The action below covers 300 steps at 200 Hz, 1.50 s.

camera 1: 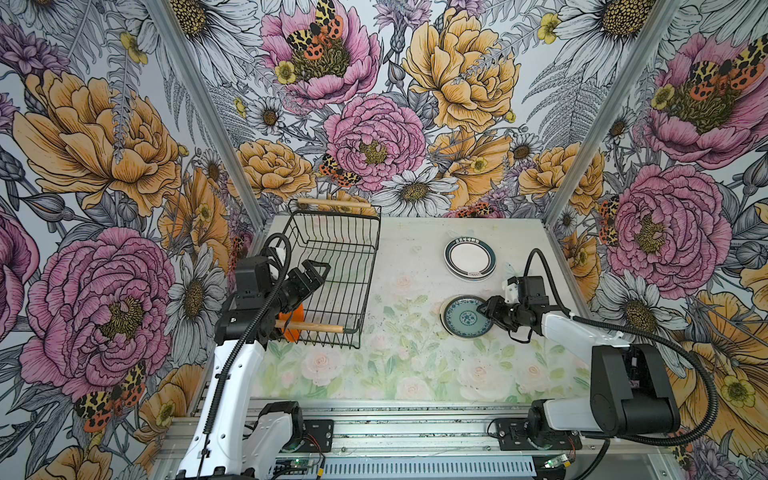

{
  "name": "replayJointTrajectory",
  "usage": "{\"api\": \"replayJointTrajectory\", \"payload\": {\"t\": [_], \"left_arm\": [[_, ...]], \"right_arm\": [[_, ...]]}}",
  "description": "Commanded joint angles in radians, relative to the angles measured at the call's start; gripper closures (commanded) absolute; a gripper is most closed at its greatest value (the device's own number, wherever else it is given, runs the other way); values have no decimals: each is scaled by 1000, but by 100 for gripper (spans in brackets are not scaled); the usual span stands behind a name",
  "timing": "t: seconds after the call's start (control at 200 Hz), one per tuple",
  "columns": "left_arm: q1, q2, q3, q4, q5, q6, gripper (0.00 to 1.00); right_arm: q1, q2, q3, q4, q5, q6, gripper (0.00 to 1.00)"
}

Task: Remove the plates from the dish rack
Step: 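Settle the blue-patterned plate flat on the cream stack with the right gripper, then open the right gripper and rise while the left gripper reaches into the rack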

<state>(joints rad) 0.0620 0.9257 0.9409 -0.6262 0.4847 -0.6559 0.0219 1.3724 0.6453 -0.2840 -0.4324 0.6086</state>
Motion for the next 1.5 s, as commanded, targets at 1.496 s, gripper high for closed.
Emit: {"api": "replayJointTrajectory", "payload": {"t": [1.496], "left_arm": [[15, 177, 225, -464, -492, 277, 1]], "right_arm": [[257, 98, 256, -331, 490, 0, 29]]}}
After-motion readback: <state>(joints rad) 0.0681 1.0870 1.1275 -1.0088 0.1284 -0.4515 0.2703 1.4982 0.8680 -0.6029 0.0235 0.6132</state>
